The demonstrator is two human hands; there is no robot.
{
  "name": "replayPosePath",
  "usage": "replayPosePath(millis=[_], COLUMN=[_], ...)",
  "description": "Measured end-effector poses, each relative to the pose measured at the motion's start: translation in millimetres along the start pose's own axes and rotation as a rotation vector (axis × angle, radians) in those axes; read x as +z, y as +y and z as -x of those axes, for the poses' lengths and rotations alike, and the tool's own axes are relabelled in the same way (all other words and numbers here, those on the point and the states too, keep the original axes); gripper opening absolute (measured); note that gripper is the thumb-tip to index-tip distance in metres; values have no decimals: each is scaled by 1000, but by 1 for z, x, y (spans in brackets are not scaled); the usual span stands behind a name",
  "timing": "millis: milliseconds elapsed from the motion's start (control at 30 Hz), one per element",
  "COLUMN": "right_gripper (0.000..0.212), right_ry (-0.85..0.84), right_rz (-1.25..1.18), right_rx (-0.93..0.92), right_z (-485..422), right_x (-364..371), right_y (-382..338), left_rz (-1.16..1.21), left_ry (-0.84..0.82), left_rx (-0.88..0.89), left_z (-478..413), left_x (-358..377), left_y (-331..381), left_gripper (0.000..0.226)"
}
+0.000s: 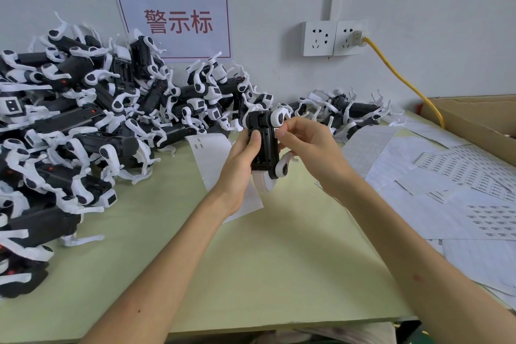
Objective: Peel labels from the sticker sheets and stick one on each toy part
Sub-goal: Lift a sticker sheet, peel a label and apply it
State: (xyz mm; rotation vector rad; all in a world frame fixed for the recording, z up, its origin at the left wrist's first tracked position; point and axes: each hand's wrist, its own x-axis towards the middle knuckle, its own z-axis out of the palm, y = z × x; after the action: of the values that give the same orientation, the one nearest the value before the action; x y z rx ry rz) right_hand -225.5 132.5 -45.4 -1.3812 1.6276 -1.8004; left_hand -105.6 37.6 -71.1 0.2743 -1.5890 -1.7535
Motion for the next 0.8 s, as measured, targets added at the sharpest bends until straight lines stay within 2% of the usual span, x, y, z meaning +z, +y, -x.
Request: replayPosePath(millis=[500, 800], right_gripper=[16, 18], right_ry=[18, 141], right_rz=[10, -28], right_rx=[23, 58], right_z=[0, -2], right_x=[0, -2], right_y=[2, 7], left_rz=[-48, -109], left_ry=[21, 51], left_rx=[-10, -42], left_z=[0, 1], left_x=[0, 0], left_y=[-1, 0], left_gripper=[33, 35])
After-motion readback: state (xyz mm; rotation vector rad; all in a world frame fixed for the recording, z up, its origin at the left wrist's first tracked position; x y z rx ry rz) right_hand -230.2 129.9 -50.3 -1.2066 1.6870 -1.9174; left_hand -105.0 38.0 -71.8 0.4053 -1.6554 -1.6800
